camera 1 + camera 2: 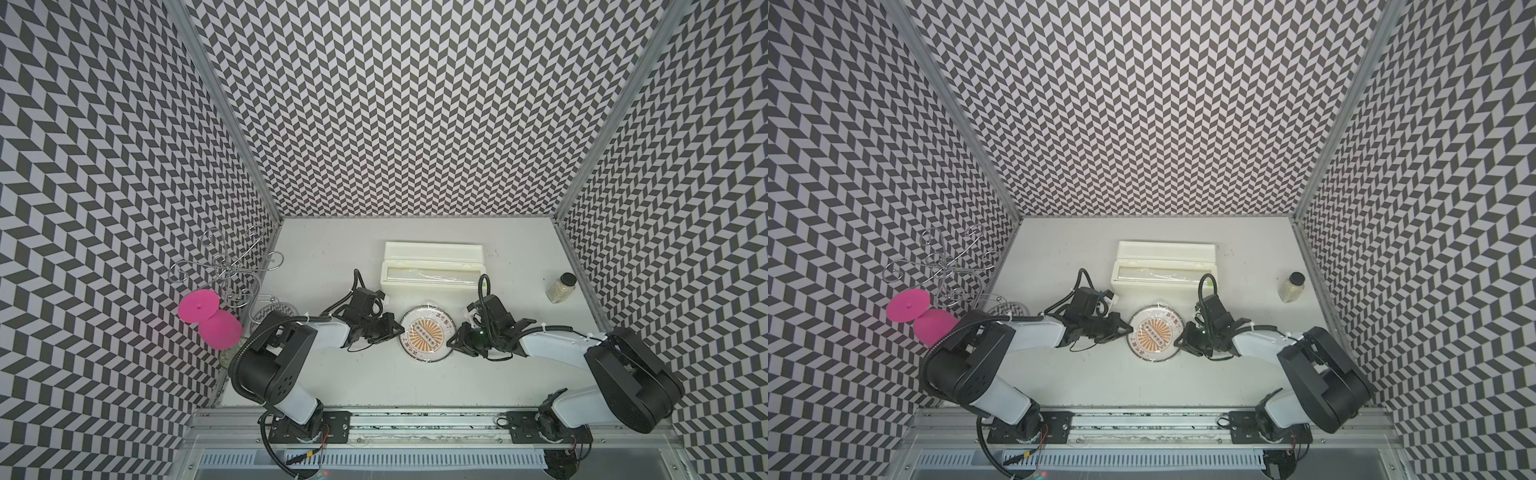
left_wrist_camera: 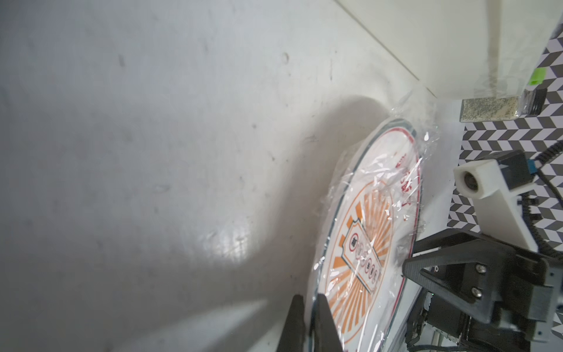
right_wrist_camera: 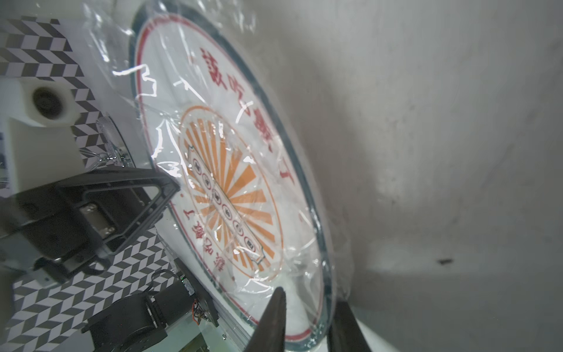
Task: Wrap the plate with plastic wrap
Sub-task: Place the plate at the center of the board.
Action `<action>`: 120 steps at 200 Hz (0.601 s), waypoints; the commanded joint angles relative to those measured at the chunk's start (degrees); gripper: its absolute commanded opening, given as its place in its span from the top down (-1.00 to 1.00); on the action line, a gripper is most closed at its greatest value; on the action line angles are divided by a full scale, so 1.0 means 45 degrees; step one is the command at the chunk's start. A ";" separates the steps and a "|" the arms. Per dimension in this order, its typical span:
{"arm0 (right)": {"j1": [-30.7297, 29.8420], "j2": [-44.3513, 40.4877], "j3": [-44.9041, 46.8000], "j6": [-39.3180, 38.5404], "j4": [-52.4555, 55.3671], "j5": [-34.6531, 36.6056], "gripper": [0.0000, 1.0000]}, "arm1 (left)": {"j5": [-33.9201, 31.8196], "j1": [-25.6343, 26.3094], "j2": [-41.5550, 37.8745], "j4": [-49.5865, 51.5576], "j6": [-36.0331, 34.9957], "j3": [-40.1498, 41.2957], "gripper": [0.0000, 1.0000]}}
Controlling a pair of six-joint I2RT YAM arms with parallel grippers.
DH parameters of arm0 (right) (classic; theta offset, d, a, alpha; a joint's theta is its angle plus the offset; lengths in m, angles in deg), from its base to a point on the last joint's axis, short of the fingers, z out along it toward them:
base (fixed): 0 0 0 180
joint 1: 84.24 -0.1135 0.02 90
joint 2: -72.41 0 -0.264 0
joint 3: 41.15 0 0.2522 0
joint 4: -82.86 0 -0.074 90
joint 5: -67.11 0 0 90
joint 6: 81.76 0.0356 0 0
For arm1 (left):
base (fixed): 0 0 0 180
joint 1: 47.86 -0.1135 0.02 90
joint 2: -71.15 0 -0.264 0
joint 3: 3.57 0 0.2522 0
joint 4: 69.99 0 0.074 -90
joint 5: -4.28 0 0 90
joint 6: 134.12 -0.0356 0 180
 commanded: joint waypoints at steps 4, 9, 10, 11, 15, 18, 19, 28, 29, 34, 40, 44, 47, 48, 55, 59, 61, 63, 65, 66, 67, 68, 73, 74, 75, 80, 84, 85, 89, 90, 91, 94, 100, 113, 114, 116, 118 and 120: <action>0.0058 0.0856 0.0112 -0.0992 -0.1819 -0.0177 0.49 | 0.1371 0.0991 0.0634 -0.0160 -0.0001 0.0530 1.00; 0.0137 0.0847 0.0134 -0.1104 -0.1886 -0.0300 0.49 | 0.1506 0.1019 0.0640 -0.0206 0.0008 0.0565 1.00; 0.0149 0.0842 0.0148 -0.1130 -0.1884 -0.0323 0.49 | 0.1539 0.1020 0.0642 -0.0215 0.0008 0.0586 1.00; 0.0194 0.0840 0.0156 -0.1152 -0.1893 -0.0344 0.49 | 0.1575 0.1011 0.0632 -0.0229 0.0009 0.0596 1.00; 0.0298 0.0806 0.0181 -0.1215 -0.1904 -0.0421 0.49 | 0.1706 0.1008 0.0624 -0.0285 0.0013 0.0658 1.00; 0.0371 0.0782 0.0224 -0.1248 -0.1902 -0.0463 0.49 | 0.1784 0.1010 0.0597 -0.0327 0.0024 0.0708 1.00; 0.0392 0.0761 0.0223 -0.1270 -0.1892 -0.0463 0.49 | 0.1824 0.1016 0.0590 -0.0334 0.0036 0.0716 1.00; 0.0587 0.0647 0.0241 -0.1427 -0.1830 -0.0552 0.49 | 0.2040 0.1017 0.0550 -0.0442 0.0066 0.0894 1.00; 0.0608 0.0645 0.0241 -0.1437 -0.1807 -0.0547 0.50 | 0.2070 0.1010 0.0548 -0.0460 0.0076 0.0906 1.00; 0.0691 0.0582 0.0242 -0.1565 -0.1768 -0.0588 0.50 | 0.2231 0.1031 0.0514 -0.0555 0.0105 0.1003 1.00; 0.0762 0.0564 0.0241 -0.1683 -0.1747 -0.0647 0.49 | 0.2387 0.1059 0.0509 -0.0663 0.0153 0.1095 1.00; 0.0812 0.0574 0.0224 -0.1763 -0.1736 -0.0692 0.49 | 0.2470 0.1084 0.0506 -0.0732 0.0179 0.1121 1.00; 0.0864 0.0612 0.0199 -0.1827 -0.1734 -0.0730 0.49 | 0.2534 0.1098 0.0506 -0.0783 0.0203 0.1154 1.00; 0.0864 0.0612 0.0199 -0.1827 -0.1734 -0.0730 0.49 | 0.2551 0.1118 0.0506 -0.0787 0.0213 0.1173 1.00; 0.0908 0.0679 0.0120 -0.1932 -0.1771 -0.0843 0.49 | 0.2667 0.1216 0.0554 -0.0912 0.0307 0.1192 1.00; 0.0923 0.0736 0.0098 -0.1986 -0.1799 -0.0908 0.49 | 0.2727 0.1272 0.0558 -0.0979 0.0363 0.1209 1.00; 0.0932 0.0749 0.0069 -0.2007 -0.1818 -0.0950 0.49 | 0.2749 0.1314 0.0563 -0.1008 0.0385 0.1206 1.00; 0.0939 0.0771 0.0052 -0.2027 -0.1793 -0.0961 0.49 | 0.2784 0.1349 0.0579 -0.1021 0.0406 0.1196 1.00; 0.0951 0.0806 0.0008 -0.2066 -0.1801 -0.0993 0.49 | 0.2798 0.1377 0.0583 -0.1038 0.0420 0.1193 1.00; 0.0946 0.0812 -0.0002 -0.2070 -0.1783 -0.1001 0.49 | 0.2819 0.1395 0.0584 -0.1041 0.0429 0.1192 1.00; 0.0954 0.0825 -0.0007 -0.2081 -0.1774 -0.1006 0.49 | 0.2830 0.1413 0.0584 -0.1043 0.0444 0.1192 1.00; 0.0958 0.0841 -0.0020 -0.2087 -0.1750 -0.1017 0.49 | 0.2826 0.1432 0.0584 -0.1044 0.0451 0.1182 1.00; 0.0980 0.0894 -0.0129 -0.2172 -0.1683 -0.1050 0.49 | 0.2857 0.1514 0.0586 -0.1027 0.0467 0.1155 1.00; 0.0980 0.0895 -0.0149 -0.2200 -0.1675 -0.1049 0.49 | 0.2869 0.1531 0.0585 -0.1026 0.0472 0.1164 1.00; 0.0981 0.0905 -0.0159 -0.2205 -0.1652 -0.1039 0.48 | 0.2874 0.1550 0.0585 -0.1025 0.0475 0.1168 1.00; 0.0971 0.0948 -0.0265 -0.2304 -0.1485 -0.1004 0.48 | 0.2895 0.1611 0.0587 -0.1025 0.0494 0.1166 1.00; 0.0975 0.1023 -0.0359 -0.2452 -0.1281 -0.0903 0.48 | 0.2917 0.1658 0.0596 -0.1025 0.0505 0.1166 1.00; 0.0978 0.1028 -0.0391 -0.2468 -0.1221 -0.0878 0.48 | 0.2928 0.1662 0.0590 -0.1025 0.0511 0.1169 1.00; 0.0982 0.1094 -0.0542 -0.2634 -0.0934 -0.0757 0.48 | 0.2953 0.1693 0.0602 -0.1010 0.0532 0.1180 1.00; 0.0981 0.1122 -0.0580 -0.2676 -0.0852 -0.0698 0.49 | 0.2956 0.1699 0.0593 -0.1008 0.0524 0.1176 1.00; 0.0991 0.1136 -0.0618 -0.2726 -0.0732 -0.0659 0.48 | 0.2957 0.1702 0.0589 -0.0997 0.0530 0.1174 1.00; 0.0987 0.1202 -0.0747 -0.2860 -0.0445 -0.0490 0.48 | 0.2958 0.1715 0.0590 -0.0977 0.0535 0.1182 1.00; 0.0994 0.1344 -0.1026 -0.3190 0.0237 -0.0144 0.49 | 0.2977 0.1724 0.0591 -0.0921 0.0555 0.1182 1.00; 0.0984 0.1659 -0.1641 -0.3792 0.1544 0.0570 0.49 | 0.3069 0.1725 0.0555 -0.0808 0.0574 0.1173 1.00; 0.0982 0.1688 -0.1677 -0.3841 0.1618 0.0610 0.49 | 0.3072 0.1725 0.0560 -0.0809 0.0574 0.1173 1.00; 0.0981 0.1719 -0.1747 -0.3931 0.1776 0.0679 0.49 | 0.3099 0.1730 0.0554 -0.0785 0.0575 0.1173 1.00; 0.0981 0.1761 -0.1813 -0.4012 0.1894 0.0741 0.49 | 0.3111 0.1736 0.0538 -0.0775 0.0575 0.1187 1.00; 0.0986 0.1796 -0.1864 -0.4086 0.2016 0.0775 0.49 | 0.3138 0.1747 0.0524 -0.0762 0.0575 0.1176 1.00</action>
